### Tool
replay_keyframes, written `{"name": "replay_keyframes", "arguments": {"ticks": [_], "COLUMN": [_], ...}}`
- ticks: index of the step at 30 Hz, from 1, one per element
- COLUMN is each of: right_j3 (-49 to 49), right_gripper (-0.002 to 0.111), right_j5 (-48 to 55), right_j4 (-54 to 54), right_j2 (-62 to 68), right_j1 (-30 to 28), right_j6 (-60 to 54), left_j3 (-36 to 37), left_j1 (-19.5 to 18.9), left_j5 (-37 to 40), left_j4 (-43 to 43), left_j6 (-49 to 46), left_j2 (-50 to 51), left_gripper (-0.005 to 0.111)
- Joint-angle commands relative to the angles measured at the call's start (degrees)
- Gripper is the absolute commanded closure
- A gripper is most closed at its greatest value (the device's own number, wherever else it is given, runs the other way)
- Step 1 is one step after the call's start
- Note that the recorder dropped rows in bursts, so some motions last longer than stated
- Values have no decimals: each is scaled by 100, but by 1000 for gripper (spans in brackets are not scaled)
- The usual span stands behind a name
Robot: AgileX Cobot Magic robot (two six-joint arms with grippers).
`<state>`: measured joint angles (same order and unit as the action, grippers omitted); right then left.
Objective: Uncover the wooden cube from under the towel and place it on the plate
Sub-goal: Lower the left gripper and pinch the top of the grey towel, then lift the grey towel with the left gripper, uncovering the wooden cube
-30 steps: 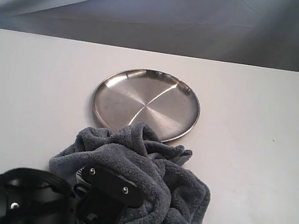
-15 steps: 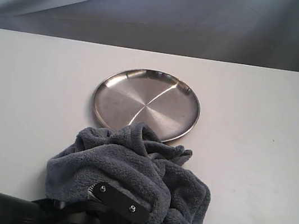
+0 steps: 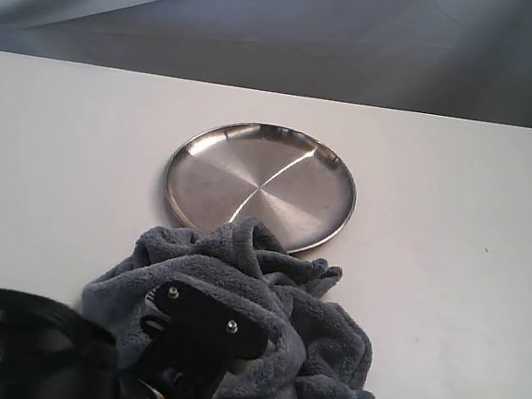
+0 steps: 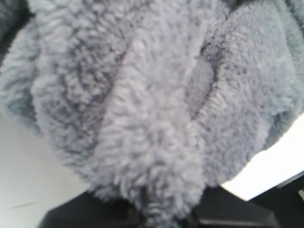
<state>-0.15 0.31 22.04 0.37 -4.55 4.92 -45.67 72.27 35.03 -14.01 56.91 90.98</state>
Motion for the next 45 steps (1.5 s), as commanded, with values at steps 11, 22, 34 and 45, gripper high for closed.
{"name": "replay_keyframes", "arguments": {"ticks": [11,22,34,45], "right_j3": [15,15,15,15], "right_gripper": [105,105,105,105], "right_j5": [68,68,68,68], "right_j4": [28,28,28,28], "right_j2": [-37,-37,-37,-37], "right_j1": [0,0,0,0], "right_j6": [23,23,23,23], "left_j3": [-530,-929,-1485,-2229], "left_j1": [29,-96,-905,-1306], "left_j5": [0,684,149,78], "left_j4": [-1281,-2750,-3002,-3551], "left_j6": [-19,1,-278,-622], "left_j2": [-820,-820,-820,-693], "left_gripper": [107,107,107,107]}}
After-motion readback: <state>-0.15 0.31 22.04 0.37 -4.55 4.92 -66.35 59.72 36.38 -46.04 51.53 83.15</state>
